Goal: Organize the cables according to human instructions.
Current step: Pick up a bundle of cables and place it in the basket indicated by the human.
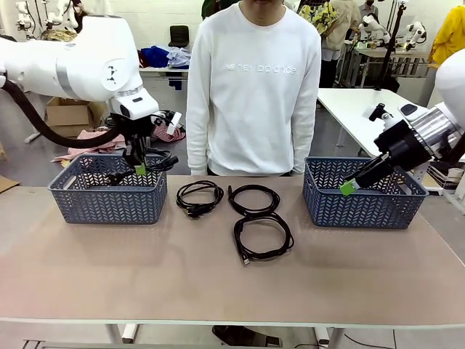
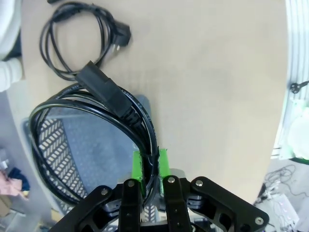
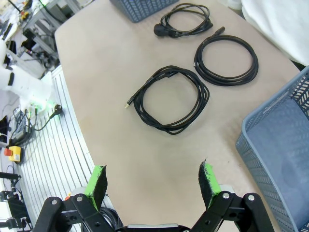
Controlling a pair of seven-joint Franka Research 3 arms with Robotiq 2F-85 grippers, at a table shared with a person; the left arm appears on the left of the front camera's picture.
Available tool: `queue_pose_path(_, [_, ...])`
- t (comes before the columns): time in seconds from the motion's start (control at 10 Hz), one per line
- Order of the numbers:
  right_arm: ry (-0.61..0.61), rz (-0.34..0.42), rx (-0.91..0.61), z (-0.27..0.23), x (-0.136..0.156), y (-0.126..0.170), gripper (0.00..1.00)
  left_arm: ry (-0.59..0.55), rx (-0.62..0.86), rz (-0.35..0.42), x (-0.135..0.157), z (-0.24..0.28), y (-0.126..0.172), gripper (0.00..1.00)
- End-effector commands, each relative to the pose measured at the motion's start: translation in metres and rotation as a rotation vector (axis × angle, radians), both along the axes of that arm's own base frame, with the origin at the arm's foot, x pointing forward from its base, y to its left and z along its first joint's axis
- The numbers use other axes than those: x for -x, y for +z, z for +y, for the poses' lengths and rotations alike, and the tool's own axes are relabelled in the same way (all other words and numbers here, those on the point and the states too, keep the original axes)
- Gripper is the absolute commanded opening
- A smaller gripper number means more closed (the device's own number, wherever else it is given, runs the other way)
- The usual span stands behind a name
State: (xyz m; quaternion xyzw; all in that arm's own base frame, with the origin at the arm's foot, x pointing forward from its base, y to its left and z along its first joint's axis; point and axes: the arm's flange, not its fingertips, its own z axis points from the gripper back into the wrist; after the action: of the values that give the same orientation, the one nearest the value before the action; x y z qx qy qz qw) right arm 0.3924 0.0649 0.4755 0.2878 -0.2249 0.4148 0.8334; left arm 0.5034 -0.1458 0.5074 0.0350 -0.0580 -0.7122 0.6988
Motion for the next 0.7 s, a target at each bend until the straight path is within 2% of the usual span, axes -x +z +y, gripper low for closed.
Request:
queue_pose_path(0.0, [0.014,-0.018,-0.033,0.0,-0.002,0.001,1.0,-0.035,-0.029,-0.032,-0.002,0.03,-0.001,0.15])
queue_pose_path(0.6, [0.014,-0.018,-0.033,0.0,-0.002,0.001,1.0,-0.054,-0.044,-0.05,-0.031,0.086,-0.032,0.15])
